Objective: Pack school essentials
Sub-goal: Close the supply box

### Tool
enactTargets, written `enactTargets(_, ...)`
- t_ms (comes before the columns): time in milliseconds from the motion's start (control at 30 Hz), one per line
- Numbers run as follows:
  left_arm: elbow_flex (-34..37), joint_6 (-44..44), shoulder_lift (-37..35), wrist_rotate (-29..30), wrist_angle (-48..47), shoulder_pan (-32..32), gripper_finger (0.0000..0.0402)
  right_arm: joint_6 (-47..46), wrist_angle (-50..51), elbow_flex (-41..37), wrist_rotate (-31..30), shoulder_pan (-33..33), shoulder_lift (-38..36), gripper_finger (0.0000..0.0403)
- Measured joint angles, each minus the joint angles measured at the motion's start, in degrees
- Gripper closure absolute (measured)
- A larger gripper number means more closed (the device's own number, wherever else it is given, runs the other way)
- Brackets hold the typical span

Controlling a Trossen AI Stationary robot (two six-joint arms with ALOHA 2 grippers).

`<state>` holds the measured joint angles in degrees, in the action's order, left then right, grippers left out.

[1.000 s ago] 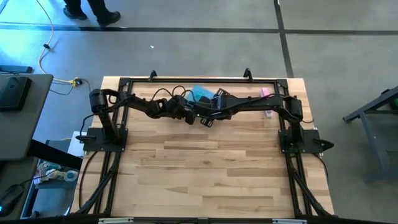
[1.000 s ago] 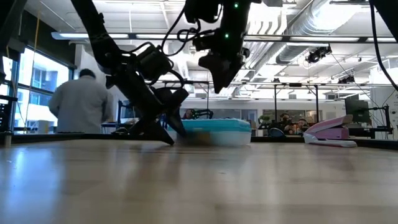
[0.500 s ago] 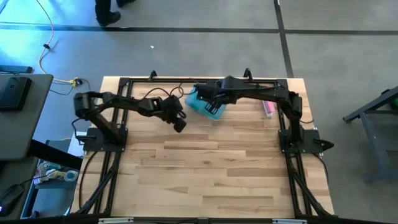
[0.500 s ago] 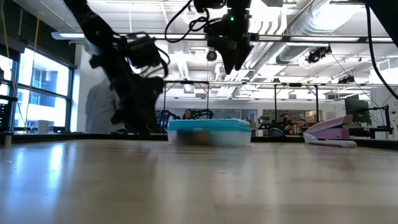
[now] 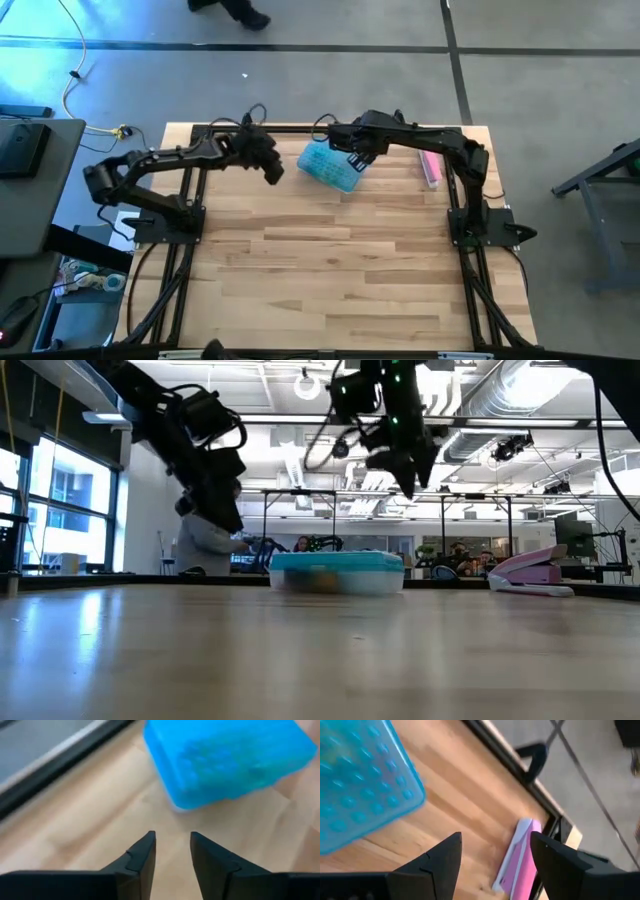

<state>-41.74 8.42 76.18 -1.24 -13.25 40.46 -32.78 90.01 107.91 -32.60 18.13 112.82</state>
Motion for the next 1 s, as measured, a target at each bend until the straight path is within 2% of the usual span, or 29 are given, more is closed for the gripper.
enactTargets(233, -0.02, -4.8, 0.9, -4.92, 4.75, 7.99, 0.0333, -5.24, -2.56, -10.21, 4.44, 0.61, 0.0, 0.0176)
enactTargets(467, -0.05, -8.53, 4.21, -5.87, 11.72, 11.01, 0.0397, -12.32, -9.92, -15.91, 9.95, -0.91, 0.0, 0.0176)
enactTargets(700, -2.25, -8.67, 11.74, -7.91, 13.02, 11.02, 0.0401, -20.81, -11.6, -18.09, 15.16, -2.83, 0.02, 0.0176)
enactTargets(833, -5.47, -8.9, 15.74, -9.6, 12.81, 10.89, 0.0401, -22.44, -11.86, -18.09, 16.5, -3.81, -0.03, 0.0178)
enactTargets(1000, -10.56, -11.91, 20.18, -5.94, 8.95, 10.91, 0.0401, -22.68, -12.41, -18.09, 14.83, -3.12, -0.03, 0.0202)
